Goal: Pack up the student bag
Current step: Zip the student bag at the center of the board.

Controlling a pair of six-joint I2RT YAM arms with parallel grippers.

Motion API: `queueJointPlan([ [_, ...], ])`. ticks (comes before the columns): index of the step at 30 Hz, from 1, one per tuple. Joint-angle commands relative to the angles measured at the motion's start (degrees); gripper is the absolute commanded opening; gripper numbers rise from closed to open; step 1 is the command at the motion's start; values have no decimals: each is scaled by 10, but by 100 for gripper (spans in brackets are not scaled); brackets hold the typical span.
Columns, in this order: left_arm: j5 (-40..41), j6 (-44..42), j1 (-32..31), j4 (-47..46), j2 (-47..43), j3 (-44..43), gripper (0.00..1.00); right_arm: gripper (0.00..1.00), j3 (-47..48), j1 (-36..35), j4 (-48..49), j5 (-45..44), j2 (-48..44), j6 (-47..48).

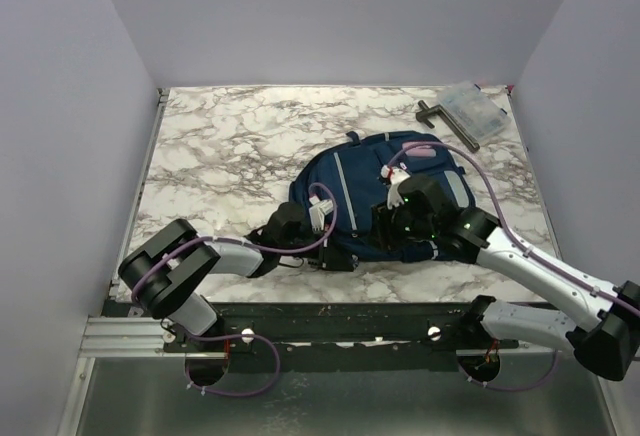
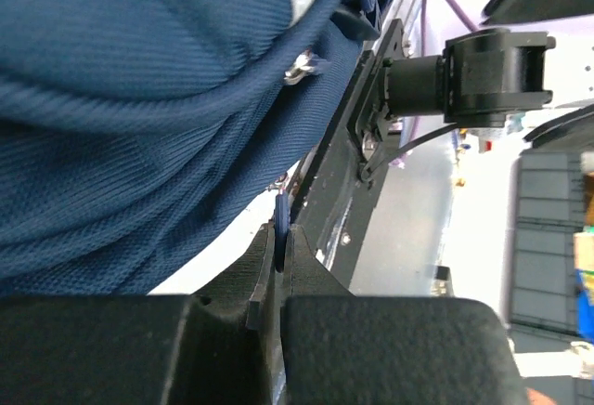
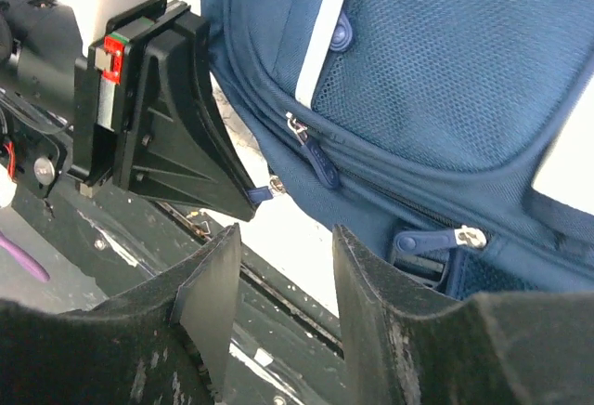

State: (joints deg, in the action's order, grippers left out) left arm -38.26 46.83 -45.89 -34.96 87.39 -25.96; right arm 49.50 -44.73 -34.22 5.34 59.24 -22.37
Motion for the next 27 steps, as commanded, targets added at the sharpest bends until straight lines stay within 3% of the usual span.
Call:
queueJointPlan([
  [1,-74,82,32,-103,23,37,0,48,1,-14,46,19,45,7],
  [5,-100,165,46,-212,62,57,0,49,-39,-76,104,1,53,-20],
  [12,-97,354,55,-525,192,102,0,47,-11,-128,76,-174,150,17],
  [14,-86,379,56,-565,227,110,0,46,-5,-128,79,-194,162,31],
  [18,-36,355,56,-563,201,149,0,46,6,-128,73,-223,164,48],
  [24,13,322,59,-500,147,161,0,49,-1,-128,109,-190,182,89],
  [27,27,275,57,-385,92,147,0,50,-2,-129,128,-154,192,112],
])
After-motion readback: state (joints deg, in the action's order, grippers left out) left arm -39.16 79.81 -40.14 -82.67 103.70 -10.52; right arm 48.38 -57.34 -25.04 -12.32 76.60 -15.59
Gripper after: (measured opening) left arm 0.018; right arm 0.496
